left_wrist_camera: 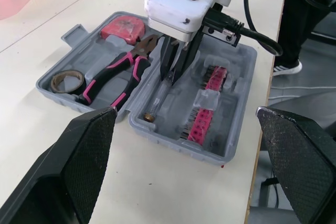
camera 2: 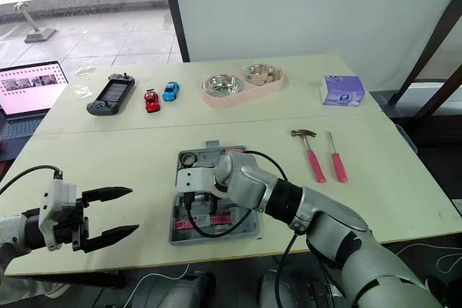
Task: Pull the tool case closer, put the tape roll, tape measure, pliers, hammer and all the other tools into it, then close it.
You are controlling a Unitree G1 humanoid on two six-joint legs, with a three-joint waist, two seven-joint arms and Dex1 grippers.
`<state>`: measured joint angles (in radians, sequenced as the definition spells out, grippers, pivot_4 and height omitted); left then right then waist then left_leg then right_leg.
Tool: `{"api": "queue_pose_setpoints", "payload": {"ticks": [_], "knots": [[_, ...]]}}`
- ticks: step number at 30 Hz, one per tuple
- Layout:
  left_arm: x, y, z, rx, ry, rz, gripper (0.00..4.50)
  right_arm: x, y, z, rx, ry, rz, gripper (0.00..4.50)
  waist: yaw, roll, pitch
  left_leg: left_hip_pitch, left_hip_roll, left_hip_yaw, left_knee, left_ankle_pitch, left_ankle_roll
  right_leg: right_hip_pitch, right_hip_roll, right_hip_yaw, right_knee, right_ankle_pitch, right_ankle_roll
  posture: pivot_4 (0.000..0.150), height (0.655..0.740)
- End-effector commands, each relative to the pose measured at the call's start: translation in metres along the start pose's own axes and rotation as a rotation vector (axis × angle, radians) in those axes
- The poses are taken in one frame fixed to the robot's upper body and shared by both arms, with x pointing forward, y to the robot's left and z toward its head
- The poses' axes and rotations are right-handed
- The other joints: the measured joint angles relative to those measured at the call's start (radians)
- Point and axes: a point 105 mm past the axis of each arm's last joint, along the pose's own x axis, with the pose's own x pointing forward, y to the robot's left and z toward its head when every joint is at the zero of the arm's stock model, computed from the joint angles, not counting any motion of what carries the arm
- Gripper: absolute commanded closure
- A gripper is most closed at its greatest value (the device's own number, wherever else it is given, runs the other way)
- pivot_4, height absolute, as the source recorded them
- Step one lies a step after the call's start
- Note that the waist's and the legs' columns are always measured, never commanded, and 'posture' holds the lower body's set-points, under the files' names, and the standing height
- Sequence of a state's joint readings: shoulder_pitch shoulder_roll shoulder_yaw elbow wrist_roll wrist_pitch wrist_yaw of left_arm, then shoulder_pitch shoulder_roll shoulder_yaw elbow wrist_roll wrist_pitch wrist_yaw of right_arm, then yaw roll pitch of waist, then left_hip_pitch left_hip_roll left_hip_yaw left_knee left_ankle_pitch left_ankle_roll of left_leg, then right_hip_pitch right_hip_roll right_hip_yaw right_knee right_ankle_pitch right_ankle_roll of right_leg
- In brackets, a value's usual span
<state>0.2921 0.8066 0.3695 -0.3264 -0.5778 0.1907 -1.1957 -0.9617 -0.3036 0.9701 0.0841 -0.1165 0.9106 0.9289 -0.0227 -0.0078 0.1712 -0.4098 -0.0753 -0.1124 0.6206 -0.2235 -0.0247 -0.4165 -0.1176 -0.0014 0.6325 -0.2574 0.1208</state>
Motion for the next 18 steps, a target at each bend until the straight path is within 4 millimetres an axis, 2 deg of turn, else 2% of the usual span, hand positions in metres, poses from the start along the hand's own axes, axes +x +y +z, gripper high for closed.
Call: {"api": "queue_pose_setpoints", "payload": {"ticks": [1,8,18], "knots": [[-0.003,0.002,0.01,0.043,-0.009,0.007,0.0,-0.005,-0.004,0.009,-0.011,-0.033,-0.024,3.53,0.0,0.0,0.0,0.0,0.0,0.0,0.0,0.0,0.0,0.0,0.0,0.0,0.0,0.0,0.0,0.15,0.7233],[-0.003,0.001,0.01,0.04,-0.012,0.005,0.0,-0.011,-0.008,0.017,-0.008,-0.064,-0.042,0.29,0.0,0.0,0.0,0.001,0.001,0.0,0.0,0.001,-0.001,0.0,0.001,0.0,0.0,0.001,-0.001,0.15,0.7233],[-0.002,-0.001,0.01,0.03,-0.019,0.0,0.0,-0.029,-0.014,0.027,0.055,-0.153,-0.079,0.29,0.001,0.0,0.0,0.0,0.001,0.0,-0.001,0.001,-0.001,0.0,0.001,0.0,0.0,0.001,-0.001,0.15,0.7233]]}}
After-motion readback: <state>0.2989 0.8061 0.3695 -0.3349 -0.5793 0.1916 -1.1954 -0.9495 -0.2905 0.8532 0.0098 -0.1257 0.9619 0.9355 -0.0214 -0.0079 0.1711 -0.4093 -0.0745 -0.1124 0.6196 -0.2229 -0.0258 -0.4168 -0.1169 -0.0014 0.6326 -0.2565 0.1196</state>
